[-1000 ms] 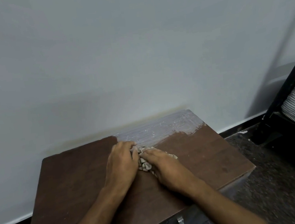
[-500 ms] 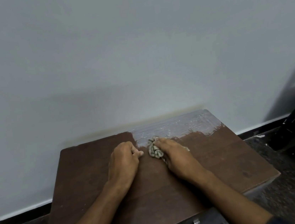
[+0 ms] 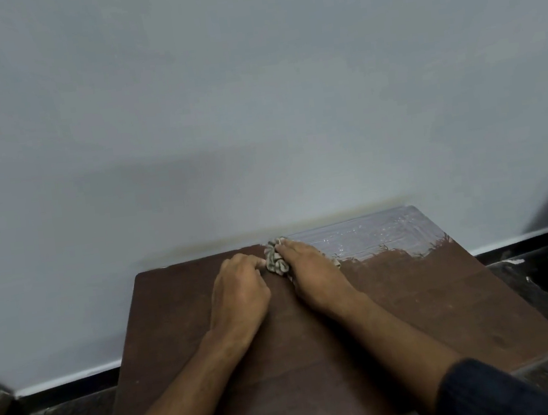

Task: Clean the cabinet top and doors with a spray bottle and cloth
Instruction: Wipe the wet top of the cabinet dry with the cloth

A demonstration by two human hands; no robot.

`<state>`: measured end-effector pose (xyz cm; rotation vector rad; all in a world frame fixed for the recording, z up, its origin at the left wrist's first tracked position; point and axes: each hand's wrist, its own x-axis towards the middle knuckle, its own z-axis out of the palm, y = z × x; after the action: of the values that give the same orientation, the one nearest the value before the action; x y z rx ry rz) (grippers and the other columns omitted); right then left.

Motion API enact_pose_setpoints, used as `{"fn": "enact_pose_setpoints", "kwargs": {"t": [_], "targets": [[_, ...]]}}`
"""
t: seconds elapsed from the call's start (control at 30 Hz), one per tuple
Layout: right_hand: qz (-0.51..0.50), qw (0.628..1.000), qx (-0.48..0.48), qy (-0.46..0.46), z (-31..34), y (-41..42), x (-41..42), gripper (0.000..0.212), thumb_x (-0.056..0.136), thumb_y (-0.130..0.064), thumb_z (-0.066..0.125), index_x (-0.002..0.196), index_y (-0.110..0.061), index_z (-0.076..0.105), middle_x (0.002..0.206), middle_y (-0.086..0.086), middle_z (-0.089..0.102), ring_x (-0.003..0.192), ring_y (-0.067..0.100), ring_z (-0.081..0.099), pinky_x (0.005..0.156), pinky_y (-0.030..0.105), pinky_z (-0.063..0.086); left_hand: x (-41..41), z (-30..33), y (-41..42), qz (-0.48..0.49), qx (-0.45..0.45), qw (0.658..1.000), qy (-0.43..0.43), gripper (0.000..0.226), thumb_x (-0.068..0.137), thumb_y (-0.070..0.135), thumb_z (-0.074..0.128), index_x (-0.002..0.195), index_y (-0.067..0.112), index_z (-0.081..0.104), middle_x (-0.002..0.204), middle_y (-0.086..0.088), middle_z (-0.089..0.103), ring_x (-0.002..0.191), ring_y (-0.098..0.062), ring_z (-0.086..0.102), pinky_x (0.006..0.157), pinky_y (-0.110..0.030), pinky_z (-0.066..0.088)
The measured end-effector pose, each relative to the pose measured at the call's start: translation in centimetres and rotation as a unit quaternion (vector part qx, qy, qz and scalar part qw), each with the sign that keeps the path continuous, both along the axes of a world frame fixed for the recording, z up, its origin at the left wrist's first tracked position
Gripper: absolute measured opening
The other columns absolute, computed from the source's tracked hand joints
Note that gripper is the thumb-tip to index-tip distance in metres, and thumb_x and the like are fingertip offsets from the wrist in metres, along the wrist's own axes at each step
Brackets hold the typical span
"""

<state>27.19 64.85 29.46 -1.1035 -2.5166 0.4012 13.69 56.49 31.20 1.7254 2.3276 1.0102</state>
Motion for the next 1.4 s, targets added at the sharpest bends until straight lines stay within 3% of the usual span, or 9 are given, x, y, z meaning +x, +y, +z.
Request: {"fn": "enact_pose_setpoints", "kwargs": {"t": [0.1,0.27,0.4,0.57,0.73,0.9,1.1,1.27,1.4], "targets": [[-0.001,0.999,0.03,-0.01,0.1,-0.6,-0.2,0.052,0.1,-0.007,0.039,0.152,-0.01,0.034,0.158,0.009,0.033,0.146,0.025,0.025,0.122,0.034,0.019,-0.7,0.1,-0.1,0.006,0.01,1.0,-0.002,0.028,0.09,0.008,0.051,0.109,0.018,0.069,0.11,0.005,0.065,0.107,-0.015,0.055,0.095,-0.031,0.048],[-0.019,0.998,0.059,0.011,0.1,-0.6,0.6,0.051,0.089,0.001,0.053,0.137,-0.016,0.055,0.144,0.004,0.047,0.124,0.027,0.038,0.104,0.039,0.044,-2.3,0.0,0.4,-0.006,-0.01,1.0,0.02,0.029,0.091,0.012,0.052,0.115,0.016,0.067,0.116,0.001,0.065,0.114,-0.017,0.054,0.1,-0.033,0.045],[-0.066,0.997,0.029,0.005,0.4,1.8,-3.0,0.037,0.093,-0.005,0.048,0.126,-0.015,0.062,0.136,0.006,0.055,0.111,0.028,0.039,0.097,0.038,0.043,-3.0,0.3,1.7,-0.031,-0.035,0.998,0.046,0.03,0.09,0.014,0.052,0.118,0.014,0.065,0.116,-0.001,0.063,0.114,-0.019,0.054,0.1,-0.035,0.044],[0.032,0.999,0.023,-0.009,0.3,1.5,-3.8,0.042,0.095,-0.012,0.05,0.137,-0.017,0.056,0.146,0.004,0.051,0.116,0.029,0.042,0.103,0.037,0.039,-3.2,-0.3,2.2,-0.021,-0.027,0.998,0.048,0.032,0.087,0.012,0.051,0.116,0.014,0.065,0.112,-0.003,0.064,0.111,-0.023,0.055,0.098,-0.036,0.044],[-0.062,0.998,0.031,0.003,-0.1,3.3,-3.4,0.051,0.089,0.004,0.044,0.137,-0.009,0.055,0.143,0.008,0.052,0.119,0.029,0.041,0.105,0.035,0.038,-3.3,-1.0,1.5,-0.021,-0.015,0.999,0.043,0.037,0.09,0.013,0.052,0.126,0.011,0.06,0.12,-0.002,0.061,0.117,-0.019,0.052,0.102,-0.032,0.043],[0.041,0.998,0.014,0.034,-0.8,2.9,-2.9,0.042,0.092,-0.015,0.056,0.134,-0.015,0.06,0.141,0.006,0.057,0.125,0.028,0.05,0.109,0.032,0.036,-2.9,-0.7,1.7,-0.01,-0.017,0.999,0.026,0.038,0.089,0.013,0.051,0.126,0.012,0.06,0.119,-0.004,0.061,0.116,-0.021,0.051,0.102,-0.033,0.042],[0.004,0.997,-0.028,0.068,-0.7,2.5,-2.5,0.041,0.089,-0.011,0.054,0.129,-0.015,0.064,0.134,0.006,0.061,0.123,0.028,0.054,0.108,0.041,0.042,-3.1,0.0,0.4,-0.025,-0.005,1.0,0.009,0.041,0.088,0.002,0.049,0.126,0.014,0.06,0.122,-0.002,0.06,0.12,-0.019,0.05,0.104,-0.032,0.041],[0.105,0.99,-0.058,0.069,0.6,-6.7,3.3,0.04,0.094,-0.018,0.051,0.131,-0.024,0.063,0.134,-0.003,0.059,0.119,0.013,0.049,0.102,0.016,0.034,-2.9,0.0,0.0,-0.022,-0.003,1.0,-0.02,0.041,0.086,-0.001,0.052,0.123,0.014,0.062,0.121,-0.001,0.061,0.119,-0.018,0.051,0.102,-0.033,0.043],[0.165,0.983,-0.066,0.045,0.1,-9.2,6.9,0.042,0.098,-0.025,0.05,0.139,-0.038,0.054,0.148,-0.021,0.046,0.135,0.001,0.04,0.11,0.016,0.03,-2.5,0.2,-0.3,-0.028,0.007,0.999,-0.029,0.038,0.088,-0.001,0.051,0.119,0.016,0.064,0.118,0.002,0.062,0.116,-0.014,0.053,0.099,-0.032,0.045]]}}
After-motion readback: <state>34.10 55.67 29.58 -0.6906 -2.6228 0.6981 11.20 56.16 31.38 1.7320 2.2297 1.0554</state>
